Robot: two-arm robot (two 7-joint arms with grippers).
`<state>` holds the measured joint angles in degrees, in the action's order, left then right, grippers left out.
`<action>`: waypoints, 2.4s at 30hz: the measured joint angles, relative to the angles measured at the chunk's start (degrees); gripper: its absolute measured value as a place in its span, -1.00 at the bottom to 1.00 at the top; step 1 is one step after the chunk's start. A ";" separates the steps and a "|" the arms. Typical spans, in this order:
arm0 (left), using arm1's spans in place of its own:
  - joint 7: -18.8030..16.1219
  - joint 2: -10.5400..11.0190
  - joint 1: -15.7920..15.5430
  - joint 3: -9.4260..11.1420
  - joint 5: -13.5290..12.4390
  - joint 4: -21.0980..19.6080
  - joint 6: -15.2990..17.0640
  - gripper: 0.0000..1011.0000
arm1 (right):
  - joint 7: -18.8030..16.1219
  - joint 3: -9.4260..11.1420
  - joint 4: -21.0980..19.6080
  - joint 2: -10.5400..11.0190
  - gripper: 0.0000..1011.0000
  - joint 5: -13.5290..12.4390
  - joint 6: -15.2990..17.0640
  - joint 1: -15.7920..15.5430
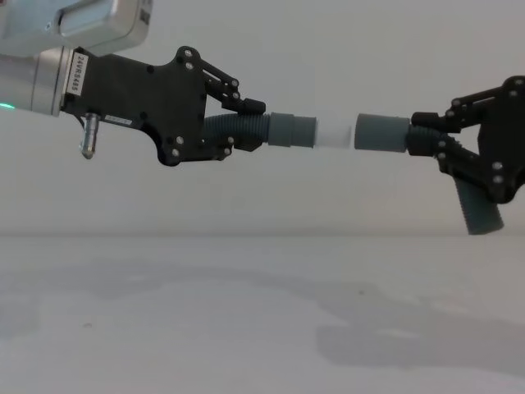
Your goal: Use both hands to pick up one end of the pipe from the table, align the ends, and insert them.
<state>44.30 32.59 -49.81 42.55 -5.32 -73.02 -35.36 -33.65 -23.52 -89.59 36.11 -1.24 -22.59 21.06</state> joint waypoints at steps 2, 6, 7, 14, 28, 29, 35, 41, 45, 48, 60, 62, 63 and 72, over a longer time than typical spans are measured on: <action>0.00 0.00 0.00 0.00 0.00 0.00 0.00 -0.40 | -0.03 -0.18 0.21 -0.11 -0.69 0.10 0.16 0.24; 0.00 0.00 0.00 0.00 0.00 0.00 0.00 -0.40 | -0.05 -0.43 0.61 -0.26 -0.69 0.23 0.54 0.62; 0.00 0.00 0.00 0.00 0.00 0.00 0.00 -0.40 | -0.04 -0.48 0.69 -0.28 -0.69 0.27 0.64 0.68; 0.00 0.00 0.00 0.00 0.00 0.00 0.00 -0.40 | 0.15 -0.90 1.48 -0.60 -0.69 0.80 1.38 1.33; 0.00 0.00 0.00 0.00 0.00 0.00 0.01 -0.40 | 0.32 -1.35 2.06 -1.13 -0.69 1.06 2.00 2.21; 0.00 0.00 0.00 0.00 0.00 0.00 0.01 -0.40 | 0.32 -1.36 2.06 -1.14 -0.69 1.06 2.00 2.25; 0.00 0.00 0.00 -0.01 0.00 0.00 0.02 -0.40 | 0.32 -1.46 2.06 -1.20 -0.69 1.00 1.97 2.46; 0.00 0.00 0.00 -0.01 -0.01 0.00 0.02 -0.40 | 0.30 -1.46 1.92 -1.12 -0.70 0.95 1.78 2.51; 0.00 0.00 0.00 -0.01 -0.01 0.00 0.02 -0.40 | 0.27 -1.46 1.68 -0.89 -0.71 0.95 1.35 2.45; 0.00 0.00 0.00 0.00 -0.01 0.00 0.02 -0.40 | 0.23 -1.45 1.55 -0.74 -0.71 0.96 1.09 2.35; 0.00 0.00 0.00 0.01 0.00 0.00 0.01 -0.40 | -0.21 -1.42 0.81 -0.01 -0.71 1.07 -0.02 1.95; 0.00 -0.01 0.00 0.00 0.00 -0.01 0.01 -0.40 | -0.28 -1.44 0.73 0.06 -0.71 1.07 -0.08 1.94; 0.00 0.00 0.00 0.00 0.00 0.00 0.01 -0.40 | -0.33 -1.47 0.67 0.12 -0.71 1.07 -0.11 1.94; 0.00 0.01 0.00 -0.01 -0.01 0.00 0.01 -0.40 | -0.53 -1.62 0.42 0.15 -0.73 1.02 -0.10 2.09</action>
<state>44.30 32.60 -49.81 42.54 -5.32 -73.02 -35.35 -34.19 -25.15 -89.17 36.25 -0.22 -22.69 23.14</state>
